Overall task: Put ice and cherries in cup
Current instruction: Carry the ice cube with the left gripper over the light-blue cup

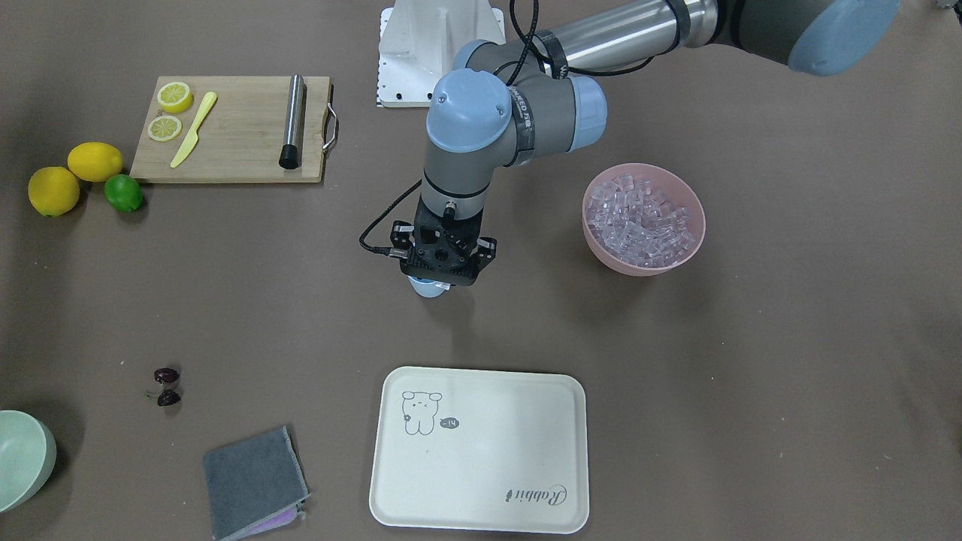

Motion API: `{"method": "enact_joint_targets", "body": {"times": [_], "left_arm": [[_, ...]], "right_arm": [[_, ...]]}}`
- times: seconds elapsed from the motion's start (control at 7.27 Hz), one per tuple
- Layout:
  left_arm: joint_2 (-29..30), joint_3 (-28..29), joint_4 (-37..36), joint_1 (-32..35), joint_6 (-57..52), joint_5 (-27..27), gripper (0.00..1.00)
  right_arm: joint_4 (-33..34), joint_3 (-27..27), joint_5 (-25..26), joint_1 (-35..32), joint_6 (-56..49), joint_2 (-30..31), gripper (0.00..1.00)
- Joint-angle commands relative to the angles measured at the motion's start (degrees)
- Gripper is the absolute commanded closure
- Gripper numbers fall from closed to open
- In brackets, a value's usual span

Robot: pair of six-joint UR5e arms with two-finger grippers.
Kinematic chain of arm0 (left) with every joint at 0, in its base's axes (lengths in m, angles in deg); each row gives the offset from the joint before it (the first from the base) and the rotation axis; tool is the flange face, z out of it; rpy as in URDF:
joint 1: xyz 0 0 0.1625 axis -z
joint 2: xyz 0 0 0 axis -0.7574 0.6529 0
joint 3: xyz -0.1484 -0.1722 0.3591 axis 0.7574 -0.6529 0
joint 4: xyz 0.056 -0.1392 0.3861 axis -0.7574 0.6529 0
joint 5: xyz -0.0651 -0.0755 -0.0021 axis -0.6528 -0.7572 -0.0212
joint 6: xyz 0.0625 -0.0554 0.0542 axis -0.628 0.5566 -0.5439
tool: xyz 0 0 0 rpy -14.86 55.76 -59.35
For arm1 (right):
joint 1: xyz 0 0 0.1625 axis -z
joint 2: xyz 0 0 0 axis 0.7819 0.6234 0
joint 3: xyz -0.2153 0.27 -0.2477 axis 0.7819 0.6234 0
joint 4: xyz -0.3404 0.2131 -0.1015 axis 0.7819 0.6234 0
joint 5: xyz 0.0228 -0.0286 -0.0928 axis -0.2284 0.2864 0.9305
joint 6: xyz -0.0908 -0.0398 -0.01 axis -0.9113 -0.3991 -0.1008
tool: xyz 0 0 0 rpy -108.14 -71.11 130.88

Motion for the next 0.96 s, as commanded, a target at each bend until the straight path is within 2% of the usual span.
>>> {"method": "enact_joint_targets", "body": {"times": [0.0, 0.28, 0.41, 0.83], "left_arm": [[-0.16, -0.34, 0.28, -1.38, 1.26, -0.13, 1.00], [-0.34, -0.60, 0.37, -2.00, 1.62, -0.13, 1.00], [-0.43, -0.51, 0.54, -1.65, 1.36, -0.04, 0.68], [-0.43, -0.25, 1.07, -1.12, -0.67, -0.04, 0.03]], "right_arm": [[-0.04, 0.02, 0.02, 0.00, 0.01, 0.06, 0.01], [-0.04, -0.07, -0.07, 0.00, 0.01, 0.06, 0.01], [-0.04, -0.07, 0.02, 0.00, 0.01, 0.15, 0.01], [-0.04, -0.33, -0.07, 0.00, 0.01, 0.77, 0.01]]}}
